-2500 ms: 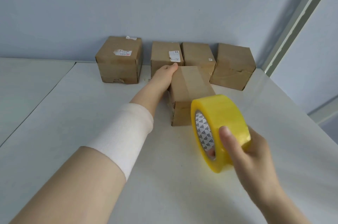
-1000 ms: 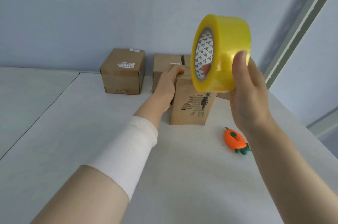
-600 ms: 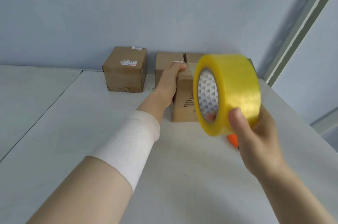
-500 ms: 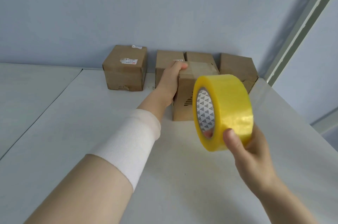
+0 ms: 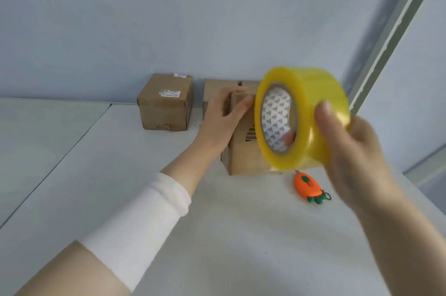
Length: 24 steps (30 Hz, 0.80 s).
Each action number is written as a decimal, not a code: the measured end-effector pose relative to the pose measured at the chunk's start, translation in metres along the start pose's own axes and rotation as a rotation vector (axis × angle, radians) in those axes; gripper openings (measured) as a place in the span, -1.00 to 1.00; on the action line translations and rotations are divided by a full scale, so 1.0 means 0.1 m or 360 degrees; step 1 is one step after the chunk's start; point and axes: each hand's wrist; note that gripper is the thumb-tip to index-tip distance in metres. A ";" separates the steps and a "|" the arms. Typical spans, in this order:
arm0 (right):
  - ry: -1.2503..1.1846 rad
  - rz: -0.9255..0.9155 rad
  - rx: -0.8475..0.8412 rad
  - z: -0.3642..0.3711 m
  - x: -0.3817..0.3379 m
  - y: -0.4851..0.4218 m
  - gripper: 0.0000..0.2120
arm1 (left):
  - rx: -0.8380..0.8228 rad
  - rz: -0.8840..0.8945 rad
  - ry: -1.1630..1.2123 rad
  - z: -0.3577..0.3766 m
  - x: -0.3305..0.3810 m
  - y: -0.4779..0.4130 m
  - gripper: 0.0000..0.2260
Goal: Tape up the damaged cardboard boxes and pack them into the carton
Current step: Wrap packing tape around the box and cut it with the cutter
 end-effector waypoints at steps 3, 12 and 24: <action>0.0047 0.0197 -0.0092 -0.06 -0.17 -0.37 -0.53 | 0.0091 -0.0514 0.0051 0.11 -0.04 0.07 -0.66; 0.0079 0.0665 -0.0107 0.15 0.17 -0.77 -0.62 | 0.0390 -0.0697 0.0001 0.10 -0.32 -0.02 -0.82; 0.0036 0.0311 0.0137 0.21 0.11 -0.16 -0.59 | 0.0350 -0.0621 0.0096 0.06 -0.39 -0.08 -0.84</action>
Point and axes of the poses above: each hand's wrist, its own y-axis away from the middle knuckle, its own z-axis out of the palm, x = y × z, and after that the axes turned 6 degrees about y, right-handed
